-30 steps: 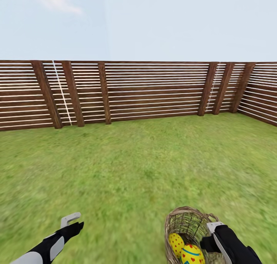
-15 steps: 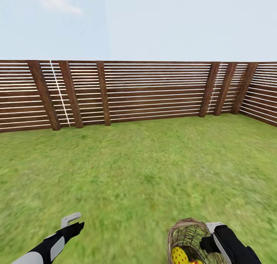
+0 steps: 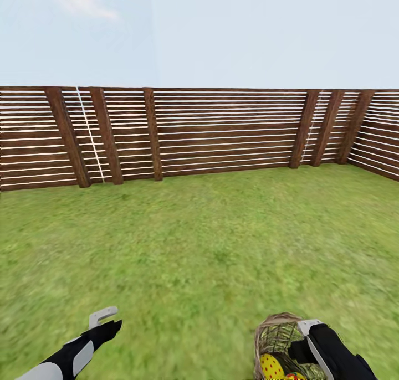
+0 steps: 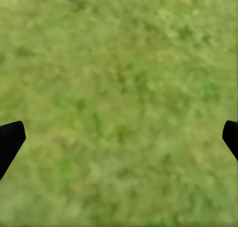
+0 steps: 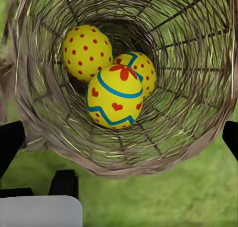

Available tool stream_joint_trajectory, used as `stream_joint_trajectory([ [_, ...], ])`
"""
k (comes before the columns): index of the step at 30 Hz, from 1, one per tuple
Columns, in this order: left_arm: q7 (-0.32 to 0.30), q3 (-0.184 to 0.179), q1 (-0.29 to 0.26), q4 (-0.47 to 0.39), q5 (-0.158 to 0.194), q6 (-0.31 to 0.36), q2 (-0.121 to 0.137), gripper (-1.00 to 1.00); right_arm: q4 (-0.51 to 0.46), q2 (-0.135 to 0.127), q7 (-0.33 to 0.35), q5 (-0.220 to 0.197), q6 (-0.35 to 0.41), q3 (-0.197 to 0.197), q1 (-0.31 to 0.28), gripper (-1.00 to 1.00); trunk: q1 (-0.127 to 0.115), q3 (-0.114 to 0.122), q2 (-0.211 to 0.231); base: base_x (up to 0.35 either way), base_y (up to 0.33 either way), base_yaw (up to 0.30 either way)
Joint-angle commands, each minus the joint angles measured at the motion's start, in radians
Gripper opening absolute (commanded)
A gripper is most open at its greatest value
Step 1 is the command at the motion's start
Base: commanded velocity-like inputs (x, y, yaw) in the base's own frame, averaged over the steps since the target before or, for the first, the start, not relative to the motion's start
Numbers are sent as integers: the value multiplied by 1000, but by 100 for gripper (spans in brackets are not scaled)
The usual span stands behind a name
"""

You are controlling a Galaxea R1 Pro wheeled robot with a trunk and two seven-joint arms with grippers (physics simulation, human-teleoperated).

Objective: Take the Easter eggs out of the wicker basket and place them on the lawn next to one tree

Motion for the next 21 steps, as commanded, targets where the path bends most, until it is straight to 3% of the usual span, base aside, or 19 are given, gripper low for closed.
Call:
stream_joint_trajectory([
  [1,-7,8,-1,1,2,-2,0,100,-2,-1,7,8,6,2,0,100,0,-1,-1,-24,321,0],
  [12,-7,8,-1,2,2,-1,0,100,-2,-1,6,8,4,2,0,100,0,-1,-1,-3,166,0],
  [21,-7,7,-1,3,2,-2,-11,100,-1,-8,10,7,4,-1,0,100,0,-1,-1,97,244,0],
])
